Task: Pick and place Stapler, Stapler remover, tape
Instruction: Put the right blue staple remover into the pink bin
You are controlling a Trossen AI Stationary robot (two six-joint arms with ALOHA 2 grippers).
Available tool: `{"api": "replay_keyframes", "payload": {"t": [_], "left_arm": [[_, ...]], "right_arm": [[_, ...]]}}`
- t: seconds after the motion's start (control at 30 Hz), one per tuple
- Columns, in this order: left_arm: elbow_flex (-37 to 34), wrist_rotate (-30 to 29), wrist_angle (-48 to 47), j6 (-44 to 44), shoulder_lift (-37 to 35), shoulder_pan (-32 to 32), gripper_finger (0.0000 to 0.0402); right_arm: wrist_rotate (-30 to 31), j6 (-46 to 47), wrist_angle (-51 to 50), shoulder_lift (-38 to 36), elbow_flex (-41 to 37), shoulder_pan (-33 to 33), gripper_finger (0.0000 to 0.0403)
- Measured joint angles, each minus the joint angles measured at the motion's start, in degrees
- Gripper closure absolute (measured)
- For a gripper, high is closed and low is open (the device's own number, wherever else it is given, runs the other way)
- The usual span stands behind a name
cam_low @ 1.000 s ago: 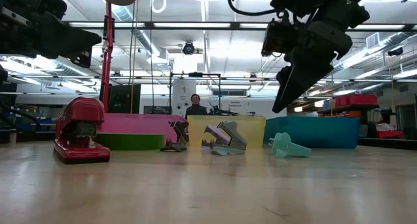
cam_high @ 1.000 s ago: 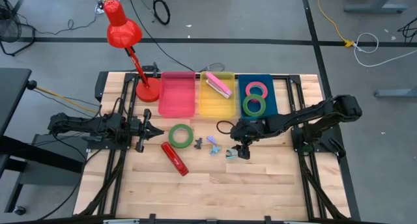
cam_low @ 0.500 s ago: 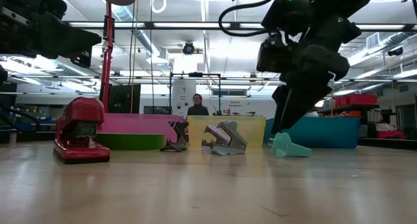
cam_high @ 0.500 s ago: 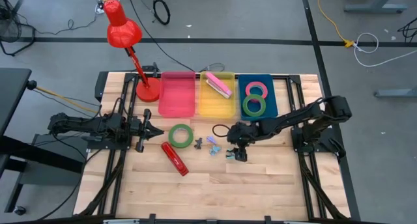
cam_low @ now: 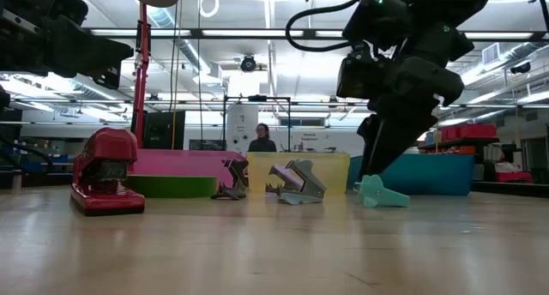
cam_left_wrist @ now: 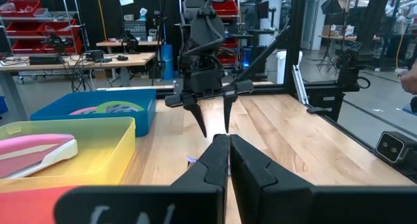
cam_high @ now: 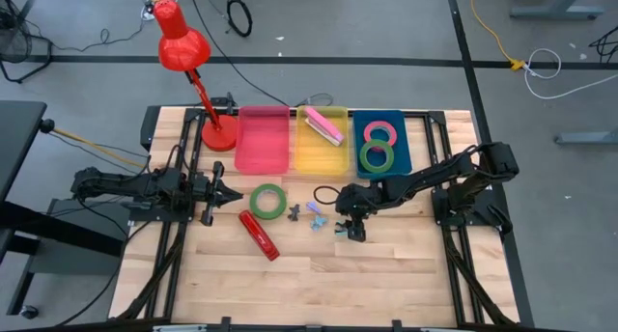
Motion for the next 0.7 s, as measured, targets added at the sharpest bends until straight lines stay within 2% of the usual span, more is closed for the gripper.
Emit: {"api": "replay_keyframes", "payload": {"t": [0.7], "left_arm": [[-0.01,-0.01,-0.17,0.0,0.02,-0.01,0.0381]], "right_arm": [[-0.24,0.85,1.97,2.19,-0.02,0.02,0.0203]]}}
